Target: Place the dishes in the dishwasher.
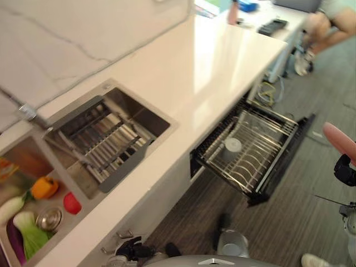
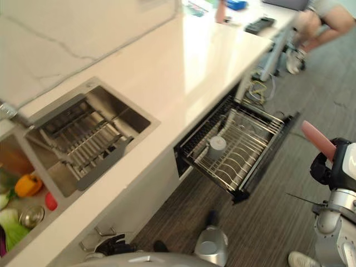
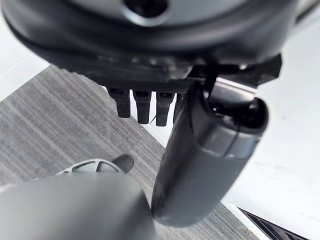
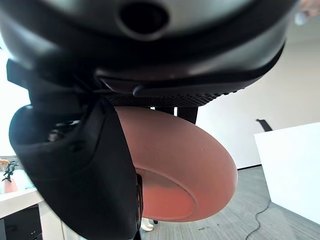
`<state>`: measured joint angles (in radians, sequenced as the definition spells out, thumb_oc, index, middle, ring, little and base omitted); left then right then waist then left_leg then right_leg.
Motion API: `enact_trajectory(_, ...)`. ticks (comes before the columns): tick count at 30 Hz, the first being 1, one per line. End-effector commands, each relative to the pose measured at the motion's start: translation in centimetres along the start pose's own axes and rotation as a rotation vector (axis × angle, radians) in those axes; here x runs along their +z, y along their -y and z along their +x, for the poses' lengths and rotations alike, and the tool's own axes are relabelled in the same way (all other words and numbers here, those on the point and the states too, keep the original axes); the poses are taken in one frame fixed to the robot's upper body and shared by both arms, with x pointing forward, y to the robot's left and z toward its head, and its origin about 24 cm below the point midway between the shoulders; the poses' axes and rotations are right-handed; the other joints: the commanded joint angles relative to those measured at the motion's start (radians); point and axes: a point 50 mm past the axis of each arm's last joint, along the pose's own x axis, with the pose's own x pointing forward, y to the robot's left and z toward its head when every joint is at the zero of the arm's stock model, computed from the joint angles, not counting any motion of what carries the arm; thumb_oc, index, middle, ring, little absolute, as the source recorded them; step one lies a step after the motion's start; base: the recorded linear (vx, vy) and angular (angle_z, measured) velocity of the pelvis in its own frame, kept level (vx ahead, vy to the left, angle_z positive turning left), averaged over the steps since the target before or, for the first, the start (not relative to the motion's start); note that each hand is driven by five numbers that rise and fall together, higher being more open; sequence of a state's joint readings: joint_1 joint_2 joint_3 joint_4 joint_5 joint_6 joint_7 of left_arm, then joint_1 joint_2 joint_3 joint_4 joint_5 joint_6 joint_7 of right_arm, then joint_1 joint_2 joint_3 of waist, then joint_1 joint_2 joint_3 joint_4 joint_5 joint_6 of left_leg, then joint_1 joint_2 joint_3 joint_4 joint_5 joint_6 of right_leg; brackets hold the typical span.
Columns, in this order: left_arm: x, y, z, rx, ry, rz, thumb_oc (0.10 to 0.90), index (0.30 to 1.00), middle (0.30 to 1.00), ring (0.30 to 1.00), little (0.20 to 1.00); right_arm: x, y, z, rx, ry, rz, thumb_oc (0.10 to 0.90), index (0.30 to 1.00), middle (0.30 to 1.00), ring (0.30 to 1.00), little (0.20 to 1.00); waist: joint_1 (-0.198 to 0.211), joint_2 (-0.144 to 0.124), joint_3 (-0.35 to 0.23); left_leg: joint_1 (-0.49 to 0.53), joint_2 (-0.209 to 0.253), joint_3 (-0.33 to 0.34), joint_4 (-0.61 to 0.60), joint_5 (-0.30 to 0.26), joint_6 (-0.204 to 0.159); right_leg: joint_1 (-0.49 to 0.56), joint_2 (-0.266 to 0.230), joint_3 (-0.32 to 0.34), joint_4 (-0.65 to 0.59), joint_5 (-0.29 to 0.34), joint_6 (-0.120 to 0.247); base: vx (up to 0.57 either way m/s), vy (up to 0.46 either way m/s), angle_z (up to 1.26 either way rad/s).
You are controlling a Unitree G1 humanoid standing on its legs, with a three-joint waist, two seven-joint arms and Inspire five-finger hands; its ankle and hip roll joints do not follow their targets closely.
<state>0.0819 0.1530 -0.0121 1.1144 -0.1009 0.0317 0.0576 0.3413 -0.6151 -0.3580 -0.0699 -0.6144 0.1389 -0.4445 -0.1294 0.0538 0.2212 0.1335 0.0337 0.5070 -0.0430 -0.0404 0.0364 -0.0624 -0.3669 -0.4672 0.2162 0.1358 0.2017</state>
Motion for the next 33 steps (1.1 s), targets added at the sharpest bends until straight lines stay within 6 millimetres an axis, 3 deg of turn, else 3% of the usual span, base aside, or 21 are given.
enact_trajectory(1,-1.4,-1.3,-0.3,0.044,-0.025,0.095,0.800,0.900,0.900,0.900,0.900,8.9,4.7,2.8,-0.237,0.458,0.090,0.400,0.300,0.300,0.300,0.300,0.094,-0.051,-0.059,-0.020,0.040,-0.039,-0.036,-0.030,-0.022,0.039,-0.013,0.192,0.097,-0.145,0.034,-0.12,-0.152,-0.24)
enact_trajectory(3,-1.4,-1.3,-0.4,0.046,-0.027,0.095,0.800,0.900,0.900,0.900,0.900,8.9,4.7,2.8,-0.234,0.458,0.091,0.400,0.300,0.300,0.300,0.300,0.095,-0.053,-0.059,-0.017,0.041,-0.038,-0.036,-0.029,-0.024,0.045,-0.011,0.191,0.090,-0.145,0.033,-0.07,-0.249,-0.21)
enact_trajectory(4,-0.9,-1.3,-0.3,0.051,-0.009,0.063,0.800,0.900,0.900,0.900,0.900,9.3,1.8,1.7,-0.056,0.496,0.083,0.400,0.300,0.300,0.300,0.300,0.143,-0.075,-0.087,-0.043,0.061,-0.031,-0.025,0.010,-0.060,0.147,0.032,0.154,-0.088,-0.184,0.037,-0.05,-0.467,-0.20)
enact_trajectory(5,-0.6,-1.4,-0.2,0.059,-0.007,0.046,0.800,0.900,0.900,0.900,0.900,9.8,1.3,1.5,-0.015,0.537,0.069,0.400,0.300,0.300,0.300,0.300,0.149,-0.078,-0.092,-0.058,0.080,-0.036,-0.013,0.027,-0.077,0.165,0.063,0.155,-0.130,-0.186,0.031,-0.06,-0.476,-0.14)
enact_trajectory(11,-1.2,-0.7,-0.1,0.043,-0.038,0.071,0.800,0.900,0.900,0.900,0.900,10.7,-1.9,1.2,0.180,0.620,0.039,0.400,0.300,0.300,0.300,0.300,0.188,-0.064,-0.107,-0.102,0.146,-0.091,-0.011,0.104,-0.134,0.248,0.156,0.080,-0.228,-0.223,-0.019,-0.02,-0.248,0.26)
enact_trajectory(17,-2.3,-0.6,-0.2,0.030,-0.079,0.104,0.800,0.900,0.900,0.900,0.900,10.8,-3.7,1.8,0.268,0.640,0.001,0.400,0.300,0.300,0.300,0.300,0.212,-0.053,-0.113,-0.124,0.168,-0.145,-0.012,0.136,-0.156,0.292,0.206,0.021,-0.272,-0.237,-0.050,0.02,-0.128,0.35)
enact_trajectory(24,-4.0,-0.6,-0.6,-0.003,-0.129,0.137,0.800,0.900,0.900,0.900,0.900,10.3,-5.6,2.8,0.368,0.625,-0.056,0.400,0.300,0.300,0.300,0.300,0.257,-0.044,-0.130,-0.130,0.164,-0.187,-0.024,0.150,-0.162,0.329,0.228,-0.032,-0.297,-0.238,-0.065,0.06,-0.034,0.34)
enact_trajectory(28,-4.2,-0.8,-0.7,-0.015,-0.129,0.144,0.800,0.900,0.900,0.900,0.900,8.4,-8.2,2.8,0.473,0.525,-0.106,0.400,0.300,0.300,0.300,0.300,0.286,-0.042,-0.137,-0.139,0.149,-0.209,-0.030,0.145,-0.158,0.328,0.224,-0.052,-0.300,-0.235,-0.063,0.04,0.004,0.30)
enact_trajectory(30,-4.2,-0.8,-0.7,-0.014,-0.129,0.143,0.800,0.900,0.900,0.900,0.900,8.5,-8.2,2.8,0.473,0.526,-0.105,0.400,0.300,0.300,0.300,0.300,0.284,-0.043,-0.138,-0.140,0.148,-0.209,-0.030,0.145,-0.158,0.327,0.223,-0.053,-0.300,-0.235,-0.062,0.03,0.011,0.26)
enact_trajectory(33,-4.4,-1.2,-0.8,-0.014,-0.128,0.157,0.800,0.900,0.900,0.900,0.900,6.6,-9.7,3.0,0.524,0.412,-0.141,0.400,0.300,0.300,0.300,0.300,0.309,-0.033,-0.137,-0.157,0.127,-0.226,-0.035,0.140,-0.152,0.315,0.211,-0.070,-0.300,-0.223,-0.053,0.05,0.029,0.22)
